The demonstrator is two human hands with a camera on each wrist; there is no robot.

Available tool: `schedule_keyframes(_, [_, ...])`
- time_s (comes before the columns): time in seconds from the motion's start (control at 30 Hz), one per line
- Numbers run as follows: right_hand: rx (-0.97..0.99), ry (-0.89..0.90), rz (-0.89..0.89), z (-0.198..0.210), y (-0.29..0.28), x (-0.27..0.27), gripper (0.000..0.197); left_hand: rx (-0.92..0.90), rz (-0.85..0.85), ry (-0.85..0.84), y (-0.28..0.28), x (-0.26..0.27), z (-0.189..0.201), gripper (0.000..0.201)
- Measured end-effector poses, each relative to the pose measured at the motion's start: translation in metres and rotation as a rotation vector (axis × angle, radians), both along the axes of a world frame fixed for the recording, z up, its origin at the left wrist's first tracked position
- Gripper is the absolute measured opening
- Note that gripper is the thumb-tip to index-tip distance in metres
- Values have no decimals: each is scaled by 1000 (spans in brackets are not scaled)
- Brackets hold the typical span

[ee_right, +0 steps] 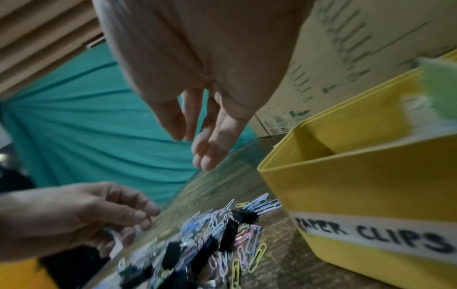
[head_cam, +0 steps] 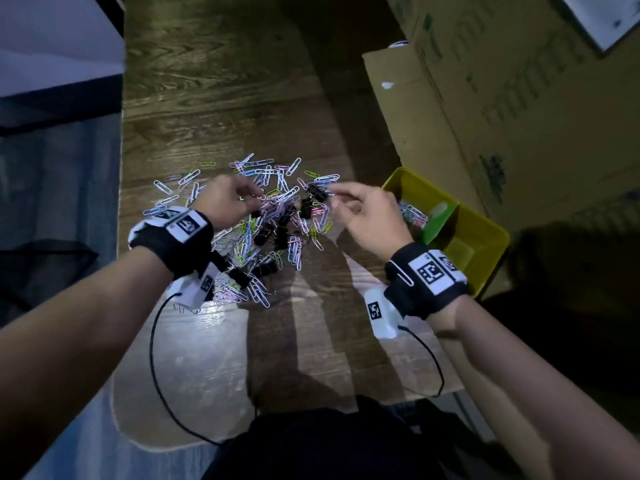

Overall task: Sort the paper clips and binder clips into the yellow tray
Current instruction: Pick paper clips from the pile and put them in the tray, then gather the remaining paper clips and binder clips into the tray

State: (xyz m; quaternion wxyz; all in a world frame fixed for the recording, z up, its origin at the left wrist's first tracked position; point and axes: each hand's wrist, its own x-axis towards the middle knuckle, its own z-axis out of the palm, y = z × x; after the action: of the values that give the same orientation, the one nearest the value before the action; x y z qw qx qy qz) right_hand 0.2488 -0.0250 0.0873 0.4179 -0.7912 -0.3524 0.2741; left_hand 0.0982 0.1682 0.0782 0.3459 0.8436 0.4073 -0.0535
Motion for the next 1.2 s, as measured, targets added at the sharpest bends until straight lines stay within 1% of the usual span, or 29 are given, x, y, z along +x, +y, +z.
schedule_keyframes(0.07, [-125, -91, 141, -8, 16, -7, 37, 98, -191, 107, -3, -5, -10, 35])
schedule_keyframes(0.13, [-299, -198, 259, -21, 32, -13, 54, 129, -326, 204, -11, -6, -23, 58])
schedule_keyframes(0.17, [-382, -231, 286, -27, 40, -14, 63, 137, -351, 261, -14, -5, -31, 68])
schedule_keyframes(0.23, [-490, -278, 305, -36, 55, -14, 75, 162, -375, 344, -20, 3, -43, 82])
schedule_keyframes(0.33, [-596, -334, 338, -47, 75, -10, 85, 197, -411, 387, -22, 17, -51, 89])
schedule_keyframes(0.43, [-717, -372, 390, -55, 90, -6, 83, 233, -483, 402, -17, 26, -57, 84])
schedule_keyframes(0.53, [-784, -379, 426, -61, 96, -2, 69, 242, -540, 407, -12, 27, -63, 77])
schedule_keyframes(0.63, [-774, -385, 445, -69, 98, 0, 54, 222, -536, 329, -9, 24, -65, 66])
schedule_keyframes(0.73, [-717, -398, 434, -73, 97, -1, 49, 161, -495, 246, -7, 22, -69, 52])
schedule_keyframes(0.83, [-672, -404, 393, -74, 97, -3, 45, 98, -477, 197, -5, 19, -73, 47])
schedule_keyframes(0.97, [-645, -385, 315, -74, 91, 0, 44, 68, -482, 144, -4, 13, -72, 38])
schedule_keyframes(1.1, [-562, -291, 175, -68, 85, 1, 45, 40, -448, 83, -2, 6, -73, 35])
schedule_keyframes(1.2, [-482, -264, 83, -62, 82, -2, 48, 34, -436, 19, 0, 0, -74, 34])
